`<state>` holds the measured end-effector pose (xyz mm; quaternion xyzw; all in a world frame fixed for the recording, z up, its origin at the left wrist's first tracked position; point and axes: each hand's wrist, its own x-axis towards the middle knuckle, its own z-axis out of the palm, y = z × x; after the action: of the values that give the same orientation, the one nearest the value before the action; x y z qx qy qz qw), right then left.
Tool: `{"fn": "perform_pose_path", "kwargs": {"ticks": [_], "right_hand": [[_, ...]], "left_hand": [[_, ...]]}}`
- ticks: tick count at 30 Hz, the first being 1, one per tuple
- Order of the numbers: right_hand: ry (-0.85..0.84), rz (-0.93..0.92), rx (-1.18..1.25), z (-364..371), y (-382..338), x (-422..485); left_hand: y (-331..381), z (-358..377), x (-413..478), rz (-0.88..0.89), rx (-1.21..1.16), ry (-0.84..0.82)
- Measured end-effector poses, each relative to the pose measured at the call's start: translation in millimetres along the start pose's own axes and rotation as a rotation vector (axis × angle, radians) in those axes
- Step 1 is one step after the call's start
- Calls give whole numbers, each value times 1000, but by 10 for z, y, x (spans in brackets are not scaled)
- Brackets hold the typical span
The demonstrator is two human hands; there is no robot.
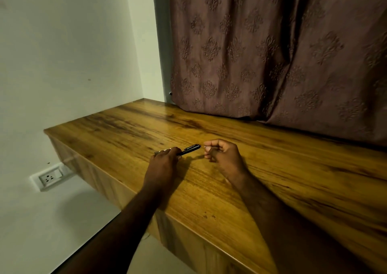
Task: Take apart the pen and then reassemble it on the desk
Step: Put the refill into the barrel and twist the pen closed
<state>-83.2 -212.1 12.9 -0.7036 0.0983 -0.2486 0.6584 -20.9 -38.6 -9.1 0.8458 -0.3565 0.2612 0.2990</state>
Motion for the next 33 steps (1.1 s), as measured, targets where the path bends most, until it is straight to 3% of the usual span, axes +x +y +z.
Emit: {"fn": "perform_pose_path", "kwargs": {"ticks": [7,33], "right_hand": [[-16,-28,102,57,-27,-32],[-31,-60,6,51,62,-8]], "left_hand": [[21,-18,-12,38,-24,37],[-49,17,7,68,-51,9]]}}
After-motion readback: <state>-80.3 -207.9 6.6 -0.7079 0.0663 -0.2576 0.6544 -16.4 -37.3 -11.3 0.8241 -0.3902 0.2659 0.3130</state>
